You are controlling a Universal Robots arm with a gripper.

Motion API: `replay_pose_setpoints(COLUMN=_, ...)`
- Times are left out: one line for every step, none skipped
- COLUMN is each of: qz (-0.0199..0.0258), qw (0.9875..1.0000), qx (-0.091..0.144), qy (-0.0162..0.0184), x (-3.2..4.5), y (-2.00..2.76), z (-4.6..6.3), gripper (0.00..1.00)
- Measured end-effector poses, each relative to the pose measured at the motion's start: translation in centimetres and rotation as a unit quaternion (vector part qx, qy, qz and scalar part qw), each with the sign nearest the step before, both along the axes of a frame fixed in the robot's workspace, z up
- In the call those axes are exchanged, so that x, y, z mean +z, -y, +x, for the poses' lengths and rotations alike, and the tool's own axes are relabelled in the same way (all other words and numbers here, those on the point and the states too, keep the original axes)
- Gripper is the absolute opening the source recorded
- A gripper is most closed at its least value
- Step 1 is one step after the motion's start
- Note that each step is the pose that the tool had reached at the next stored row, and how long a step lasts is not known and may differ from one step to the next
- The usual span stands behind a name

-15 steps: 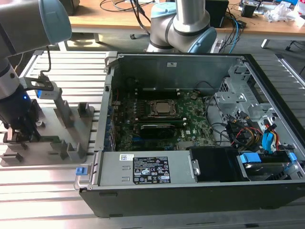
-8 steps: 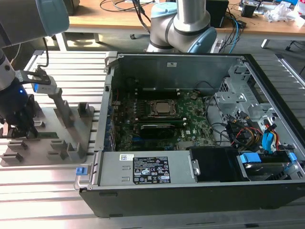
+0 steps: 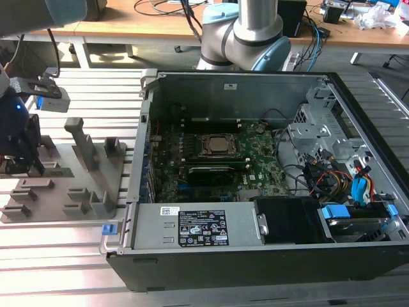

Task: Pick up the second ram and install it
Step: 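Pick up the second ram and move it above second insertion slot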

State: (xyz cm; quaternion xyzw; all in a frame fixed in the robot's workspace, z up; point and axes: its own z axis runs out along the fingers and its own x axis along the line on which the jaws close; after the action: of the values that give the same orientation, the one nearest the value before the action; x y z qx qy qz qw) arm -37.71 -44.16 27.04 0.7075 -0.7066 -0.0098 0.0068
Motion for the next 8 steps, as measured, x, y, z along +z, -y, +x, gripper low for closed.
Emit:
replay_pose_setpoints(qz=0.0, qw=1.0, qx=0.0, qy=-0.0001, x=0.43, y=0.0, z=0.0, gripper=0.14)
replay_pose_setpoints(qz=0.0, qw=1.0, qx=0.0, qy=0.0, x=0.89, y=0.0, z=0.0, gripper=0.14)
replay_pose_setpoints(qz=0.0, qw=1.0, qx=0.0, qy=0.0, x=1.18, y=0.0, z=0.0, gripper=0.14)
replay_pose_setpoints(qz=0.0, qw=1.0, qx=0.0, qy=0.0, x=1.6, y=0.0, z=0.0, gripper=0.14)
replay_pose_setpoints(qz=0.0, qw=1.0, qx=0.0, qy=0.0, x=2.08, y=0.0, z=0.0, gripper=0.14)
replay_pose_setpoints(qz=0.0, qw=1.0, qx=0.0, qy=-0.0001, x=2.59, y=0.0, z=0.0, gripper=0.14)
replay_pose_setpoints(qz=0.0, qw=1.0, qx=0.0, qy=0.0, x=2.88, y=0.0, z=0.0, gripper=0.14)
replay_pose_setpoints(qz=0.0, qw=1.0, qx=0.0, qy=0.0, x=3.07, y=0.0, z=0.0, gripper=0.14)
